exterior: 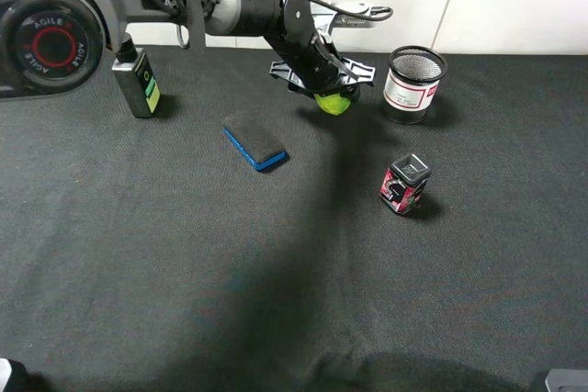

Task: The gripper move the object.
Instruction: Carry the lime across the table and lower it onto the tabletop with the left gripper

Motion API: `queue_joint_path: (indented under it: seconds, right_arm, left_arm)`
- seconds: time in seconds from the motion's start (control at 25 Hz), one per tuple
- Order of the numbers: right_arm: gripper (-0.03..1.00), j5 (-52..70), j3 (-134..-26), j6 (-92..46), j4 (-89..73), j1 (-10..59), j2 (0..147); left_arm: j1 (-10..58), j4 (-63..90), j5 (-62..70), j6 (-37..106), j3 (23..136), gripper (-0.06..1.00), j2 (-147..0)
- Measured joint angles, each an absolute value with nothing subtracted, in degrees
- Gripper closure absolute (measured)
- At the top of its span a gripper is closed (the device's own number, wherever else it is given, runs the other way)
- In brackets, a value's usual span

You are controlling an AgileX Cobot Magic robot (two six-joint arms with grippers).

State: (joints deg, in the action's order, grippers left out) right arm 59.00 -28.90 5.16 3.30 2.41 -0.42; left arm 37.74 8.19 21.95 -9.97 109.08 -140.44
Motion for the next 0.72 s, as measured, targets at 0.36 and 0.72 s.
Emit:
queue_joint_path:
  seconds: [0.36,0.72]
  right_arm:
    - [0.27,59.0,-28.9,5.16,3.3,2.41,-0.42]
    - [0.27,59.0,-28.9,5.16,3.3,2.41,-0.42]
  left_arm:
    - [37.9,8.19,22.34,-9.97,109.08,0.3,-140.44]
    - [37.9,7.88,26.29,-9.97,109.08,0.27,-140.44]
